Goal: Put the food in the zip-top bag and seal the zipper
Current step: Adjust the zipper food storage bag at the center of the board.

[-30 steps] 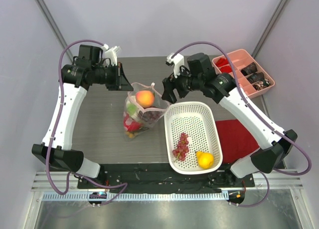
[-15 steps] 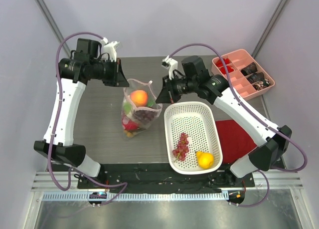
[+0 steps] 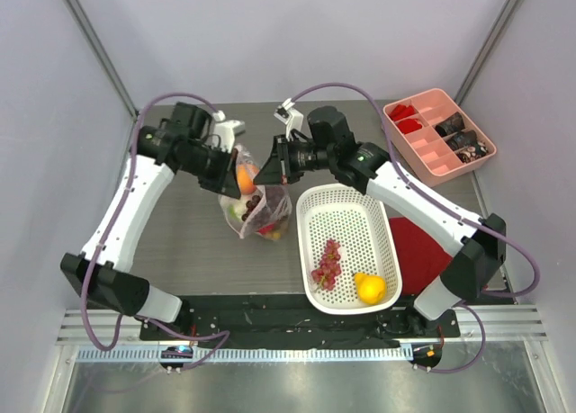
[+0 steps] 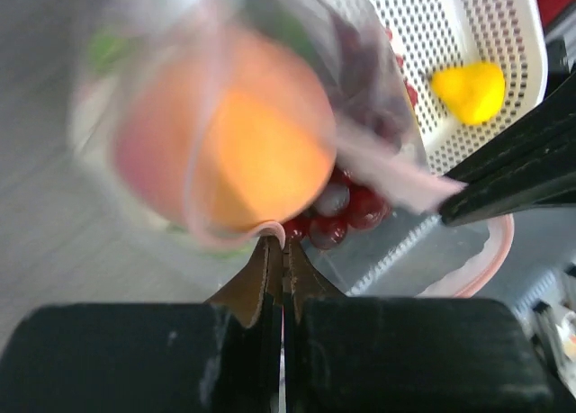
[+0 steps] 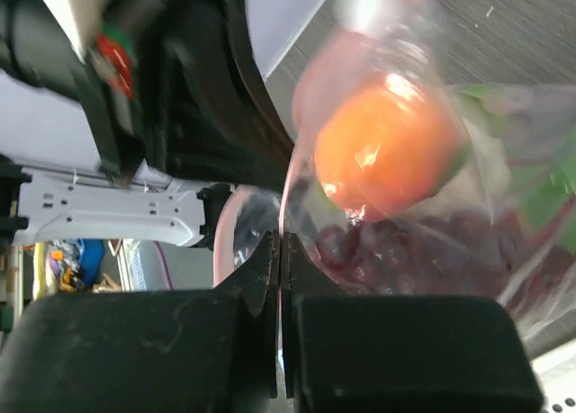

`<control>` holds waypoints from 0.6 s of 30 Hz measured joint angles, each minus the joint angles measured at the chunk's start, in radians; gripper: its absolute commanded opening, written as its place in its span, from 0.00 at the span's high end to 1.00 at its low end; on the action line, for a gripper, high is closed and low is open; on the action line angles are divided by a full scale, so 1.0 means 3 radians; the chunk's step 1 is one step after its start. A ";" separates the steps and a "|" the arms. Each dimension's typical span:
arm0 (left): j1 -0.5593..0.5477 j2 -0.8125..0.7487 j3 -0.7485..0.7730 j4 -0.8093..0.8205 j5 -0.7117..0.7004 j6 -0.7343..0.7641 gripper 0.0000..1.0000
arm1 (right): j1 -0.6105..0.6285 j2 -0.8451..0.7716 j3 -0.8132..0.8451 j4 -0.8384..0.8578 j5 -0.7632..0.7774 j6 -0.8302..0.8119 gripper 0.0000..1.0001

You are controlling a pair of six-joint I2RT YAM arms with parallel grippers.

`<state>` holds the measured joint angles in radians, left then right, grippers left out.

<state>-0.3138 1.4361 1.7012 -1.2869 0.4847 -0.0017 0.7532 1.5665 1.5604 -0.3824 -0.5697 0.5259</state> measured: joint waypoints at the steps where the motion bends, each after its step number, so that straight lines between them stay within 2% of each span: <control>1: -0.0051 0.0033 -0.0144 0.0011 0.0048 -0.0029 1.00 | 0.0004 0.0038 -0.0057 0.0051 0.0013 0.0038 0.99; 5: -0.0149 0.0159 -0.0445 0.0161 0.0135 -0.0149 1.00 | 0.0010 0.0178 -0.0131 0.0211 0.0081 0.0113 0.99; 12: -0.0148 0.0266 -0.0525 0.0469 0.0117 -0.0380 1.00 | 0.0006 0.0242 -0.0127 0.0360 0.0182 0.0113 0.99; 16: -0.0106 0.0469 -0.0305 0.0384 0.0104 -0.0352 1.00 | 0.0001 0.0243 -0.0097 0.0381 0.0214 0.0117 0.99; 18: -0.0010 0.0593 0.0036 0.0249 0.0104 -0.0290 1.00 | -0.0011 0.0243 -0.0043 0.0407 0.0216 0.0159 0.99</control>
<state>-0.3168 1.6138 1.7119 -1.2121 0.5159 -0.0887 0.7498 1.6394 1.5475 -0.2604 -0.5049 0.5735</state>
